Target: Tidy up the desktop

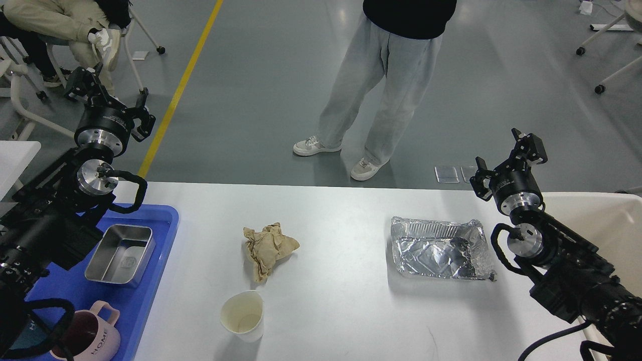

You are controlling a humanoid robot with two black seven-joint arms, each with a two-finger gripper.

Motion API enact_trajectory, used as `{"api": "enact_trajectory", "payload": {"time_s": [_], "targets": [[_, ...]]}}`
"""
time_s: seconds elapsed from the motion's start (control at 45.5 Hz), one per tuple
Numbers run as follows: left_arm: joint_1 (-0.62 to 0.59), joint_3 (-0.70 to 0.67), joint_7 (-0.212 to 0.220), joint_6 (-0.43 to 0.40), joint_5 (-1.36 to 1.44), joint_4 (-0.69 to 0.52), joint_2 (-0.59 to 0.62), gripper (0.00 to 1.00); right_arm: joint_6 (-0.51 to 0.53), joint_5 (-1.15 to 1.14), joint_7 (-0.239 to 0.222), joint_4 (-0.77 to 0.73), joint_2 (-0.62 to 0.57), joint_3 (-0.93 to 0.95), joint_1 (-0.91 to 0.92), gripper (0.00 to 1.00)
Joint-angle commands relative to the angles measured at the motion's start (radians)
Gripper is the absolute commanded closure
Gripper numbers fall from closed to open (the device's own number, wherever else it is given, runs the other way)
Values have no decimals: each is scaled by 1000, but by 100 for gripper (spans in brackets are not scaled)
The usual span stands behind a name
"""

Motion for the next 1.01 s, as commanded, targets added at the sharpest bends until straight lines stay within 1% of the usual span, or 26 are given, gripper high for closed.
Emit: {"api": "enact_trajectory", "payload": {"time_s": [0.0,0.088,0.132,0.22,0.286,0.352,0.418,0.549,0.681,0.747,0.989], "targets": [[20,-30,15,-58,-22,0,-10,3,1,0,0,0,-2,-3,1,0],[35,-28,21,-79,-28,-1,-10,3,4,-1,-1,0,-8,-8,1,0],[51,-28,27,-108,-28,-1,-10,3,6,-9,0,0,-41,-51,12,0],[69,-27,27,-122,-28,-1,-10,3,10,-32,6,5,-96,-147,29,0],[83,-28,27,-133,-28,-1,-10,3,13,-40,8,31,-167,-223,49,0],[94,-27,27,-145,-27,-1,-10,3,24,-46,9,78,-256,-319,72,0],[101,-28,27,-148,-27,-3,-12,3,39,-58,12,141,-337,-457,113,0],[113,-27,27,-161,-27,-7,-13,3,87,-103,52,265,-469,-729,236,0],[121,-27,27,-177,-27,-10,-13,3,102,-236,92,364,-549,-908,355,0],[121,-25,27,-182,-27,-10,-13,3,105,-322,103,410,-584,-989,415,0],[129,-28,27,-199,-25,-12,-10,3,113,-558,112,614,-741,-1276,659,0]]}}
